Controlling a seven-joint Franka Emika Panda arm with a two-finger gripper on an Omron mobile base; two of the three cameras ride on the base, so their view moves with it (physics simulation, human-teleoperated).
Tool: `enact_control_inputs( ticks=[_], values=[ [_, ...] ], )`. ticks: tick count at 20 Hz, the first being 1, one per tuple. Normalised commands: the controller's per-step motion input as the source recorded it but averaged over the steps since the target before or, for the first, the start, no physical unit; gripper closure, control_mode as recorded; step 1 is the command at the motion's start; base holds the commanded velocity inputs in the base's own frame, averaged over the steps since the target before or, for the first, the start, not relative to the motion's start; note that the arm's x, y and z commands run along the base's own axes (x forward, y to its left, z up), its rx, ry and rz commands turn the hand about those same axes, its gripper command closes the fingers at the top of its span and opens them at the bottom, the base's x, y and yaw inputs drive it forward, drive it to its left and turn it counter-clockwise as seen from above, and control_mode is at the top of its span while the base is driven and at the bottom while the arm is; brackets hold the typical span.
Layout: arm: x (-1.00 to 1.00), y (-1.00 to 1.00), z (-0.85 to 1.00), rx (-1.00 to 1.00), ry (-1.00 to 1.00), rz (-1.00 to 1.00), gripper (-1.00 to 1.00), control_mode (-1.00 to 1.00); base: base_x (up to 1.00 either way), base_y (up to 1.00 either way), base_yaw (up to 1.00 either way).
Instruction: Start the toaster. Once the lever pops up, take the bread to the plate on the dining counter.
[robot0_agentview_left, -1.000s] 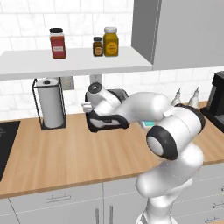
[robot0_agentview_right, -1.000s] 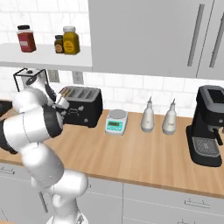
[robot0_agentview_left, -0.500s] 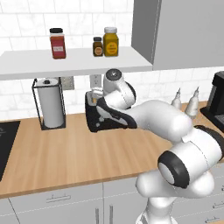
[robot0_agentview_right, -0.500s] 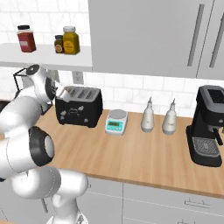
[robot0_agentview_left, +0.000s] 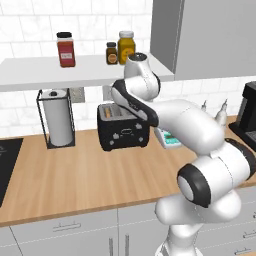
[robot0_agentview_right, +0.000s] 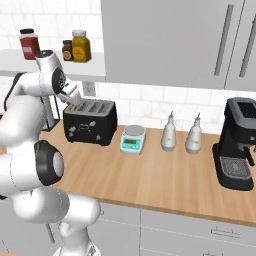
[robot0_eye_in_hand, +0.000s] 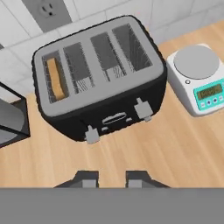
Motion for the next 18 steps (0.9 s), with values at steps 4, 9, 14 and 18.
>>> enact_control_inputs(
  ticks=[4,9,14,18],
  values=[
    [-0.18,0.25,-0.02,-0.04,0.14,0.05,-1.00,-1.00,0.00,0.00,0.00],
    [-0.37,0.36,-0.02,-0.04,-0.05,0.10,-1.00,-1.00,0.00,0.00,0.00],
    [-0.24,0.15,0.00,-0.04,-0.16,0.06,-1.00,-1.00,0.00,0.00,0.00],
    [-0.03,0.00,-0.01,-0.05,-0.09,0.02,-1.00,-1.00,0.00,0.00,0.00]
  ],
)
